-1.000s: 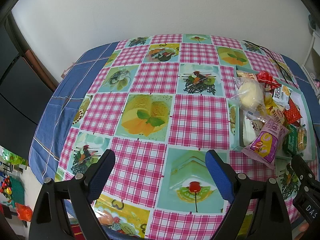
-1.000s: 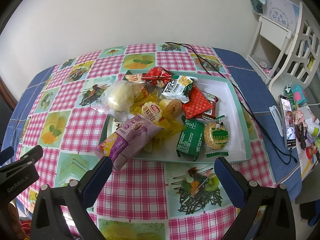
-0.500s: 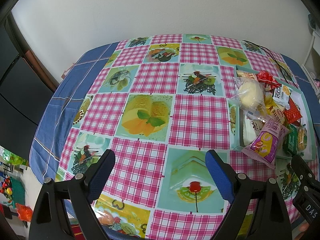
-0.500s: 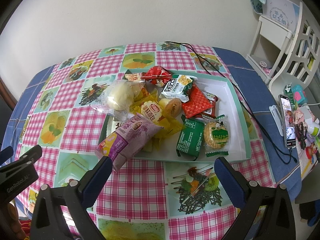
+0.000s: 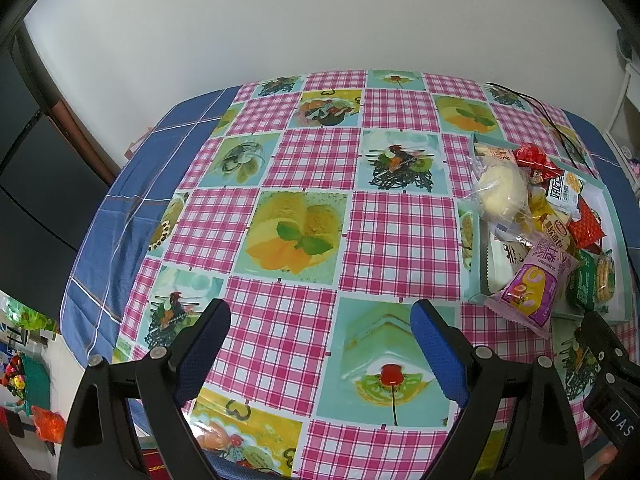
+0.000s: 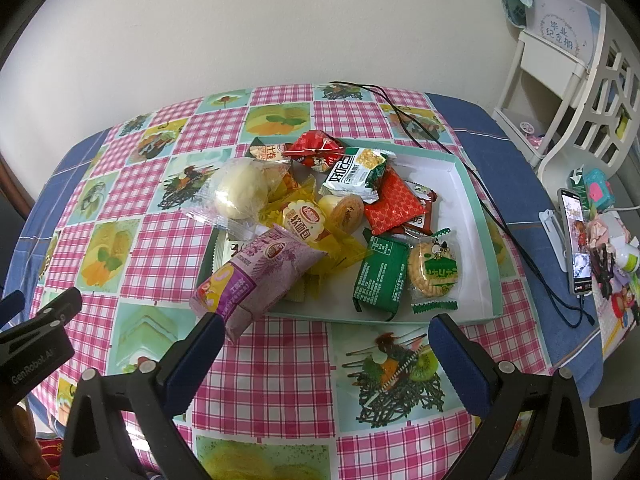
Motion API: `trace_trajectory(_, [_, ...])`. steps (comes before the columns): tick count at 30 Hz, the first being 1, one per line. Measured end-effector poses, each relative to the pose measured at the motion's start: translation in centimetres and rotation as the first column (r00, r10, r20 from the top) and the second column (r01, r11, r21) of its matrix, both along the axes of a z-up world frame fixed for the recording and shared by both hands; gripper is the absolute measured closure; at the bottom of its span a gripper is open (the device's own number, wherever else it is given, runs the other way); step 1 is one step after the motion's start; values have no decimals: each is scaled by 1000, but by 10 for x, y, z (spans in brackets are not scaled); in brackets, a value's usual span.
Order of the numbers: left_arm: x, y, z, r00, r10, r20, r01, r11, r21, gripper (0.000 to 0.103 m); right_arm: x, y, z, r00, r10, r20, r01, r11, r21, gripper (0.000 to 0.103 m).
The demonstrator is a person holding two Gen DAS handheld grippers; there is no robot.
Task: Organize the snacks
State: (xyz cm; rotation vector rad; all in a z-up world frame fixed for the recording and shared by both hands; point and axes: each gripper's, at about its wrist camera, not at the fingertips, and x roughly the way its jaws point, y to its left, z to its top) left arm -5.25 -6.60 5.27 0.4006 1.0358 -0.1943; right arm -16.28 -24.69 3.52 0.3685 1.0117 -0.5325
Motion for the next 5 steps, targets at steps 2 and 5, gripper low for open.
trace_trajectory(2, [0, 0, 0, 1000, 2, 1, -2, 1000, 1, 11, 0, 0, 0, 1000, 0, 0, 0, 1000, 0, 0])
trace_trajectory(5, [0, -1, -1, 1000, 2, -4, -2, 1000, 2, 11, 0, 0, 0, 1000, 0, 0, 0, 1000, 0, 0])
